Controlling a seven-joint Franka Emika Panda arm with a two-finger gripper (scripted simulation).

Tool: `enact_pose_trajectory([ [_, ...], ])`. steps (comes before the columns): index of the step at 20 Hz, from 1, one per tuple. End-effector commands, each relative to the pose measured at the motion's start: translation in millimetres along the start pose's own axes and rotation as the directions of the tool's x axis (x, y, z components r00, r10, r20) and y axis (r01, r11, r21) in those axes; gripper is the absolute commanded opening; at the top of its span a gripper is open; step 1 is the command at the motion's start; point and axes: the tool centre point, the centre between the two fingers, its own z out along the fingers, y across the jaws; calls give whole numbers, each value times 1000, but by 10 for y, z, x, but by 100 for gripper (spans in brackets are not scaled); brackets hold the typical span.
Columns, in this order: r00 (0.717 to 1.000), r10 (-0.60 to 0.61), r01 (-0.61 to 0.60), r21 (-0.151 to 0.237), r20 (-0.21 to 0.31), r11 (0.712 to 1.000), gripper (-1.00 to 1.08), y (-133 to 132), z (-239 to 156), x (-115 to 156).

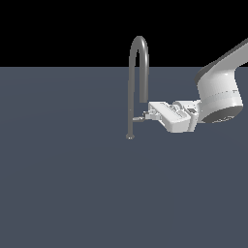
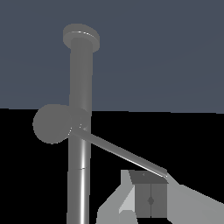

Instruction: Turn on the faucet by rotating a designated handle.

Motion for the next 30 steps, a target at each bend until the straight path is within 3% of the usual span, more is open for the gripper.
enact_pose_trajectory([
  [1, 1000, 21, -21, 2, 2, 1000, -100, 142, -7, 267],
  [2, 1000, 21, -21, 2, 2, 1000, -100, 142, -7, 267],
  [3, 1000, 2, -2, -1, 5, 1000, -100, 71, 0, 86],
  [11, 1000, 20, -20, 1, 2, 1000, -100, 122, -6, 575],
  [12, 1000, 20, -20, 1, 2, 1000, -100, 122, -6, 575],
  [13, 1000, -8, 8, -5, 8, 1000, -100, 71, -1, 350],
  [27, 1000, 19, -19, 1, 2, 1000, -100, -46, -6, 862],
  [28, 1000, 19, -19, 1, 2, 1000, -100, -46, -6, 862],
  [29, 1000, -13, 13, -20, -8, 1000, -100, -94, -3, 588],
  [30, 1000, -11, 11, -19, -7, 1000, -100, -108, -3, 614],
])
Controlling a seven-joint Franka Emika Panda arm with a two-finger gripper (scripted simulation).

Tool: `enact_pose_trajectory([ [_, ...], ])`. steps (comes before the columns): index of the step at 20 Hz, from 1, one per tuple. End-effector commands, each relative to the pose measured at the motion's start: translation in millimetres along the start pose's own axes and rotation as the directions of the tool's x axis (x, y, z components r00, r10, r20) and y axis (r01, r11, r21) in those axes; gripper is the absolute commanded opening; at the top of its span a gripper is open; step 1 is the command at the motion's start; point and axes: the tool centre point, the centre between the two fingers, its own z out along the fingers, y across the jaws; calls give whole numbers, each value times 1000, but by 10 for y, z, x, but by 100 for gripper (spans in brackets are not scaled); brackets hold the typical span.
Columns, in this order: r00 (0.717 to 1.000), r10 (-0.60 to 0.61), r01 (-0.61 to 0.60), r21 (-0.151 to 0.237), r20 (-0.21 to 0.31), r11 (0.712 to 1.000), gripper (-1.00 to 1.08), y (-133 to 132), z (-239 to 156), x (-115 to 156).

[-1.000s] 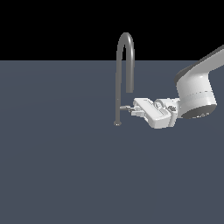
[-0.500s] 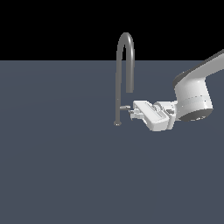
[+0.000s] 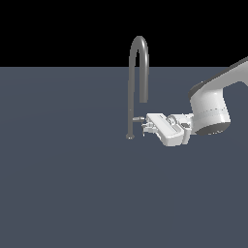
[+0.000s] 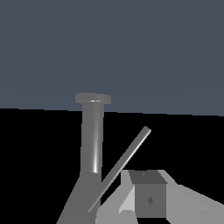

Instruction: Turn on the faucet by rotating a designated handle.

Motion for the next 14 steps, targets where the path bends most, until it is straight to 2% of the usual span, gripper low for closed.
enact_pose_trajectory([
  [1, 1000, 5, -5, -3, -4, 1000, -100, -8, 9, 43],
  [14, 1000, 27, -27, 10, 2, 1000, -100, -164, 5, 341],
])
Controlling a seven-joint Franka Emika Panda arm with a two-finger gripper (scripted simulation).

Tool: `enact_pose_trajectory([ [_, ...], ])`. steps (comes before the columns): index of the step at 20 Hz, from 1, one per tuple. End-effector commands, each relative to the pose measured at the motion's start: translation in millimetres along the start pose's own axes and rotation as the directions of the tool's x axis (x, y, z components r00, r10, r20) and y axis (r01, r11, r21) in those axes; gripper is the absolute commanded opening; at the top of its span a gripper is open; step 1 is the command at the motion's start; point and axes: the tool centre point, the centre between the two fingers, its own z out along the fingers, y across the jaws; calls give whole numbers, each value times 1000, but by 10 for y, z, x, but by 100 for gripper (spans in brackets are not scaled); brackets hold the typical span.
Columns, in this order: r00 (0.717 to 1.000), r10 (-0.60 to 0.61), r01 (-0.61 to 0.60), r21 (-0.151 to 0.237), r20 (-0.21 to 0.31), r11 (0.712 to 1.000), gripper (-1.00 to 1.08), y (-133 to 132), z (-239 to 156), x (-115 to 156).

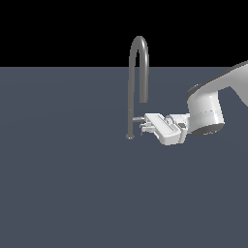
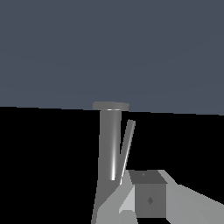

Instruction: Turn on the faucet by rotating a designated handle.

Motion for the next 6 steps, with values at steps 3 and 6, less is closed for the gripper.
enact_pose_trajectory([
  [3, 999, 35, -34, 23, -9, 999, -100, -14, 6, 319],
  [6, 999, 37, -37, 25, -8, 999, -100, -33, 5, 356],
])
